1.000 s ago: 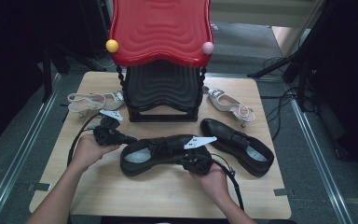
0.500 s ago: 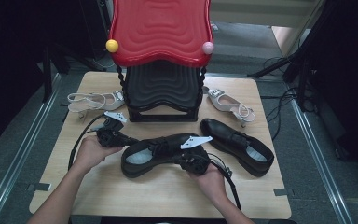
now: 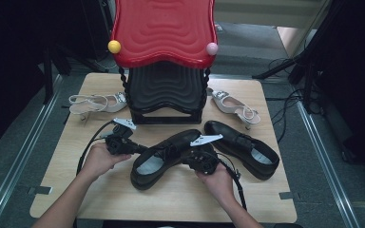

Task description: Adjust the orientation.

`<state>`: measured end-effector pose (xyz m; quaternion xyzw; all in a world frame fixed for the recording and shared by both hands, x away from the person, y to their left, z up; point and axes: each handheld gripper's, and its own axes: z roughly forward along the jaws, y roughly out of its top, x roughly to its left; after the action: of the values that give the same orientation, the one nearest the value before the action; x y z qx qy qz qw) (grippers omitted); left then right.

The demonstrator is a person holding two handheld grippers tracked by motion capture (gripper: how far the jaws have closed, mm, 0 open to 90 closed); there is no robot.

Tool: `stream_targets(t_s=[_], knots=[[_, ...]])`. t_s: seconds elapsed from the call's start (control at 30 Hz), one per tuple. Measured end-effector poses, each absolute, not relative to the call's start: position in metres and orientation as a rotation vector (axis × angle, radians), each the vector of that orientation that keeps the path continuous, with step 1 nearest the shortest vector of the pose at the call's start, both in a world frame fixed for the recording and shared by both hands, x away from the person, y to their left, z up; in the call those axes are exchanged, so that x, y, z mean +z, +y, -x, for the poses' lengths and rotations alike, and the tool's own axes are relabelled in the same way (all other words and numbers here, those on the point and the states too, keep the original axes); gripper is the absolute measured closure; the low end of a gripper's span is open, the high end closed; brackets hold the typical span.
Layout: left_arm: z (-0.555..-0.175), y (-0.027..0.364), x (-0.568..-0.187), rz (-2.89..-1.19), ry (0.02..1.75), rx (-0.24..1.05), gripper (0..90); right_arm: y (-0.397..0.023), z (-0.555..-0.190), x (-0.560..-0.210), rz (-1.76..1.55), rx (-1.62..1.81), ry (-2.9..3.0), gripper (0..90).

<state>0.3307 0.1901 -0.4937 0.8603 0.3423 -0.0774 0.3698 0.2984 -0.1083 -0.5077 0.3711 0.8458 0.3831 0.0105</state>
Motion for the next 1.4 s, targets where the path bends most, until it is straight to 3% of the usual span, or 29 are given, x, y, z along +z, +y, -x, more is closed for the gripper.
stream_targets(t_s=[0.53,1.0,1.3,1.33,1.4], knots=[[-0.315,0.163,-0.498,-2.176,0.852,-0.256,90.0,-0.121,-0.311,-0.506,-1.291,1.167,2.589,90.0],[-0.300,0.132,-0.501,-2.166,0.841,-0.198,90.0,-0.125,-0.327,-0.502,-1.342,1.103,2.538,90.0],[-0.298,0.124,-0.502,-2.147,0.845,-0.237,90.0,-0.130,-0.334,-0.501,-1.336,1.094,2.526,90.0],[-0.299,0.126,-0.501,-2.163,0.850,-0.209,88.0,-0.131,-0.334,-0.501,-1.329,1.106,2.529,90.0],[-0.299,0.128,-0.500,-2.175,0.859,-0.179,70.4,-0.133,-0.334,-0.500,-1.331,1.121,2.527,90.0]])
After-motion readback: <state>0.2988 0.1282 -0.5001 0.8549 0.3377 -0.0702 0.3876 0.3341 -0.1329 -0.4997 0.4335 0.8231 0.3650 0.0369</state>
